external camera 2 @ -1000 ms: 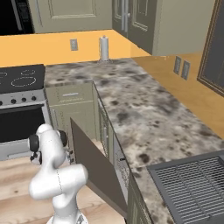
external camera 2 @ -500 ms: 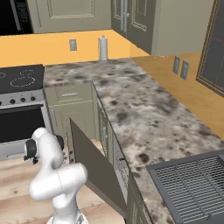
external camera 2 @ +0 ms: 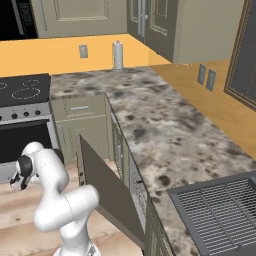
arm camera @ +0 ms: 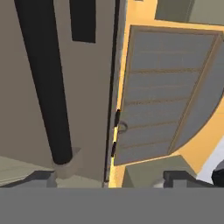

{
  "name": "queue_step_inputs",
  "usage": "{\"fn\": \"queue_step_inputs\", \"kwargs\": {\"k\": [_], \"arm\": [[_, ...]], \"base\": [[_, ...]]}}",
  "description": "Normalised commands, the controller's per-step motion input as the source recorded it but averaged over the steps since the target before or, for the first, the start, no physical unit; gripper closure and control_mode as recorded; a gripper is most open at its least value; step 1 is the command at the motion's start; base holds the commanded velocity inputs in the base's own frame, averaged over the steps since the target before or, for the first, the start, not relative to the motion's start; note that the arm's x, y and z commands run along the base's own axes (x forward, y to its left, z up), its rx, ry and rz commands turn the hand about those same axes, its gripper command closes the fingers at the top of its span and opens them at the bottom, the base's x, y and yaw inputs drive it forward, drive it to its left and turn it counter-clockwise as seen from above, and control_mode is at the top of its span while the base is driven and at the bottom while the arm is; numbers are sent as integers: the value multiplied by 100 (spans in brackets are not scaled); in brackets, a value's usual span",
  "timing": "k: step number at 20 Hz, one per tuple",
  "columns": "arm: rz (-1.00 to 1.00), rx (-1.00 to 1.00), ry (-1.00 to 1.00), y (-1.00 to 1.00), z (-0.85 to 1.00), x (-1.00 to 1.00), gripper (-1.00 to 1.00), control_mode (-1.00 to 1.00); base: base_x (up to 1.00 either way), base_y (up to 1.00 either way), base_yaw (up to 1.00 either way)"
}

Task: Open the dishwasher door and pull out the top rack.

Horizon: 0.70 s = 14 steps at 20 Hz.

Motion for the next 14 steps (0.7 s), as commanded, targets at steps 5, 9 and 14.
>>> {"fn": "queue_step_inputs", "kwargs": {"k": [5, 9, 14], "arm": [[26, 10, -6, -2, 100, -42, -100, -100], [27, 16, -13, -18, 100, -27, -100, -100], [25, 21, -12, -30, 96, -16, -100, -100]], "base": [[0, 0, 0], [0, 0, 0], [0, 0, 0]]}}
